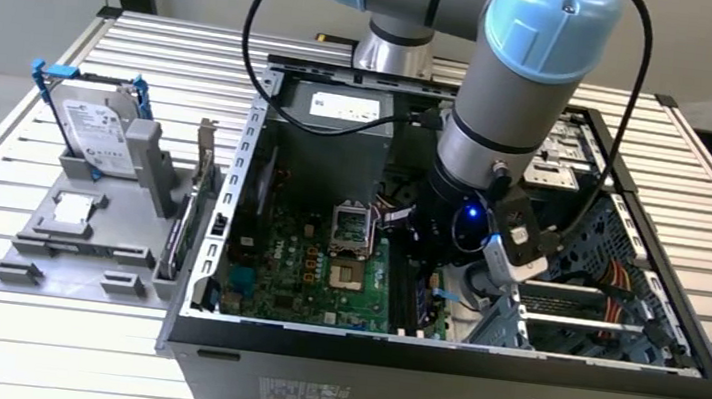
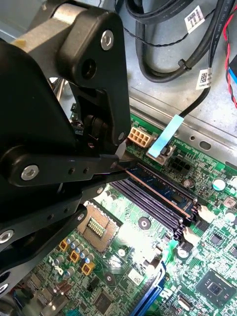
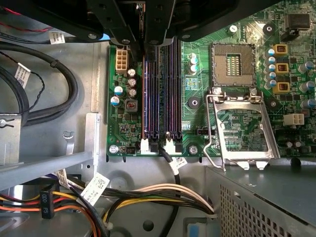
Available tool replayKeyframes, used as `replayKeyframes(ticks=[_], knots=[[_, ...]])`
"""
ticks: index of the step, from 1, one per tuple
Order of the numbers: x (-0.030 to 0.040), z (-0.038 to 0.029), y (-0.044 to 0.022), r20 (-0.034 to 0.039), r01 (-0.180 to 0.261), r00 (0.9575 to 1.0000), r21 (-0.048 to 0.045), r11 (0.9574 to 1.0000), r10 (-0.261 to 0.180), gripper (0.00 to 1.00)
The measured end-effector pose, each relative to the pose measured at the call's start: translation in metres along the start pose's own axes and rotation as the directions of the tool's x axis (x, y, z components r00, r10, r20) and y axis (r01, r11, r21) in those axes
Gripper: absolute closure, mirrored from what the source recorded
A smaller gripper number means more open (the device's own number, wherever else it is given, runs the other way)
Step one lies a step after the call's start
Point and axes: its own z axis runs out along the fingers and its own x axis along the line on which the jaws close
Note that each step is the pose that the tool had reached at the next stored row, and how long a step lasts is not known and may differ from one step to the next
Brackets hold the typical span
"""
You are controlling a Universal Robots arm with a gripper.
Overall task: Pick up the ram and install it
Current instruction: 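Press down the ram until it locks into place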
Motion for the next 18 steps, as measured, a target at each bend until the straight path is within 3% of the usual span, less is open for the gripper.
replayKeyframes(ticks=[2,3,6,12,15,16,18], knots=[[0.0,0.0002,0.0002,0.0001,0.0,1.0,-0.0009,1.0,0.0,1.0],[-0.0001,0.0006,0.0004,0.0003,0.0,1.0,-0.0019,1.0,0.0,0.0],[0.0,-0.0008,-0.0001,-0.0001,0.0,1.0,0.0003,1.0,0.0,0.0],[0.0004,-0.026,-0.0011,-0.0006,0.0,1.0,0.0002,1.0,0.0,0.0],[0.0004,-0.0268,-0.0011,-0.0004,0.0,1.0,-0.0003,1.0,0.0,0.0],[0.0004,-0.0268,-0.0011,-0.0004,0.0,1.0,-0.0003,1.0,0.0,1.0],[0.0004,-0.027,-0.0011,-0.0005,0.0,1.0,0.0,1.0,0.0,1.0]])
